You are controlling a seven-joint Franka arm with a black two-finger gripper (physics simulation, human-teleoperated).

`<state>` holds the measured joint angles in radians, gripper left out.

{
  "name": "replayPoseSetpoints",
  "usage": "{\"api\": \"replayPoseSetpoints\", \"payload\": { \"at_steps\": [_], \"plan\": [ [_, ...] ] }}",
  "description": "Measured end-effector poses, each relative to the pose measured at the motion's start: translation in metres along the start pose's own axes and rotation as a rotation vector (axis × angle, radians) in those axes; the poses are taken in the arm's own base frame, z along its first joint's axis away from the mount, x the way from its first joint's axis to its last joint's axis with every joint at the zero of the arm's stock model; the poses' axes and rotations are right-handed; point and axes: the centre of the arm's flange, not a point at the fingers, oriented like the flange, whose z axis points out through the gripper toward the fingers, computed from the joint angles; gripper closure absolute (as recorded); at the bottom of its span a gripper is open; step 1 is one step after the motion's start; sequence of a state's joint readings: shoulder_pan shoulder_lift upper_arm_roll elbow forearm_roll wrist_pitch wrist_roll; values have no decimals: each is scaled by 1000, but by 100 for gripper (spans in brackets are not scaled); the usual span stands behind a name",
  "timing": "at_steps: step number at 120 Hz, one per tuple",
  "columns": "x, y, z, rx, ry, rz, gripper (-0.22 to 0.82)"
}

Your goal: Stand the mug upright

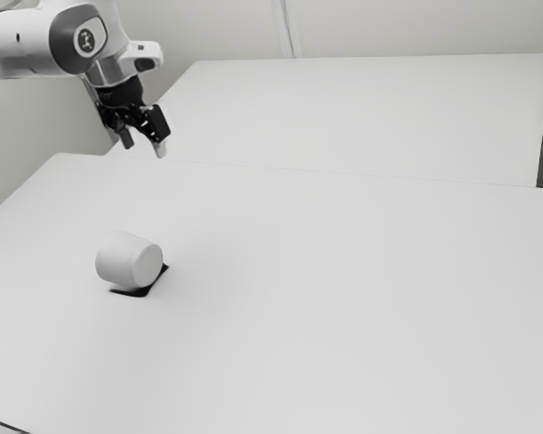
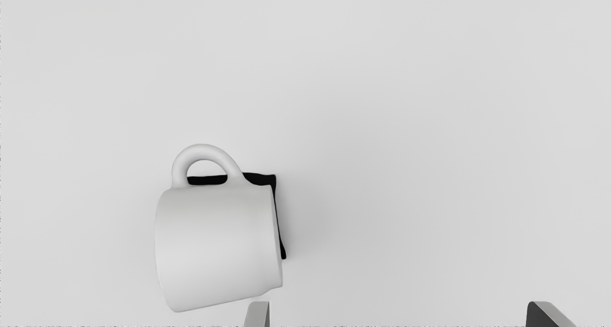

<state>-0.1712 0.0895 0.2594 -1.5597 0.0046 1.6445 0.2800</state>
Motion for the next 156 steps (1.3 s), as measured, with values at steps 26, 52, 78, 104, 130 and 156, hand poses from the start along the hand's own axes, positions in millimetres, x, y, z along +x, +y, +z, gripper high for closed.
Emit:
{"api": "replayPoseSetpoints", "payload": {
  "at_steps": [26,52,78,104,130,156],
  "plan": [
    [-23,-8,17,-41,-8,-12,2],
    [-36,-48,50,-231,-42,-112,2],
    [-66,-133,112,-485,-105,-260,2],
    [-76,-168,163,-630,-113,-257,2],
    [-83,-210,190,-705,-58,-249,2],
    [-82,-249,220,-757,-23,-234,2]
  ]
}}
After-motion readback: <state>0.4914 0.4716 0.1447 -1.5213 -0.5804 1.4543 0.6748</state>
